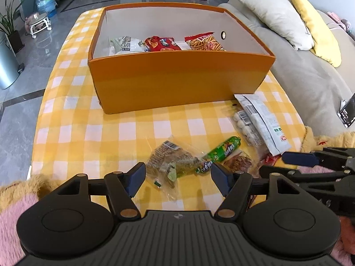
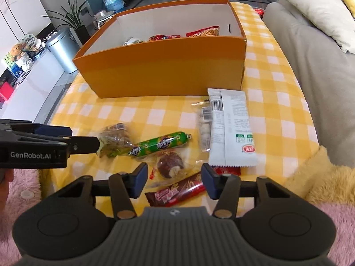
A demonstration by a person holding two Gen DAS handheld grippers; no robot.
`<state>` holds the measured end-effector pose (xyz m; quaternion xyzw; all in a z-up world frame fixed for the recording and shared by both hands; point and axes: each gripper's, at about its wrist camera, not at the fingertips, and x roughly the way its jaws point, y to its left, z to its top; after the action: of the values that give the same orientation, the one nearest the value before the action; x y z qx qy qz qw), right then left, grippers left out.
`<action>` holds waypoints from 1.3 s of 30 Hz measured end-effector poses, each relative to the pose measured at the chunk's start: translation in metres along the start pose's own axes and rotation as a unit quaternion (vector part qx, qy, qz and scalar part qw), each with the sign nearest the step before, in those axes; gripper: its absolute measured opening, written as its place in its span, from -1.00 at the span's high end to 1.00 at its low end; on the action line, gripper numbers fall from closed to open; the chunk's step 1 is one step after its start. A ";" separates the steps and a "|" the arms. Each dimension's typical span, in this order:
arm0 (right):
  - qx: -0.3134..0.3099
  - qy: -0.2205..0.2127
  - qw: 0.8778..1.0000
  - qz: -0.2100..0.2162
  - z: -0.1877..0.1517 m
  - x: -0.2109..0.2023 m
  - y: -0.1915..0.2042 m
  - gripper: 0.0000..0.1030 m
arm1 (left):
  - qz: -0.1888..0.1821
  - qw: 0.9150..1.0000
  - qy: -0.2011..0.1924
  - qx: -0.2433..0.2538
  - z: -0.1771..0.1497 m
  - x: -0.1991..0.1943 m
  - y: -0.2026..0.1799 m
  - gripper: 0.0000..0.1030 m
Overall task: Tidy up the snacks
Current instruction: 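Grasp the white wrapped bar with right gripper while left gripper grasps clear snack bag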
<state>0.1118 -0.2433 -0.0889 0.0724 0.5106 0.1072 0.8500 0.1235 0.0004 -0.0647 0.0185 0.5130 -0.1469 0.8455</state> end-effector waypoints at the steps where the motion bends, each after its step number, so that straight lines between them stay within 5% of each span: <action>1: 0.003 -0.002 1.000 -0.004 0.002 0.001 -0.002 0.02 | 0.002 1.000 0.001 0.001 0.001 0.003 0.001 -0.53; 17: -0.029 -0.025 0.997 -0.066 0.026 0.028 -0.031 0.00 | 0.010 0.998 0.058 0.031 0.007 0.052 0.006 -0.50; 34: 0.013 -0.008 0.998 -0.062 0.039 0.065 -0.060 -0.06 | 0.023 0.998 0.052 0.028 0.011 0.072 0.006 -0.04; 39: 0.006 -0.017 0.998 -0.066 0.039 0.063 -0.058 0.28 | 0.027 0.998 0.049 0.028 0.011 0.071 0.006 0.04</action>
<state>0.1813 -0.2836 -0.1377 0.0452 0.5008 0.0469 0.8631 0.1654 -0.0119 -0.1219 0.0631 0.5488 -0.1374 0.8221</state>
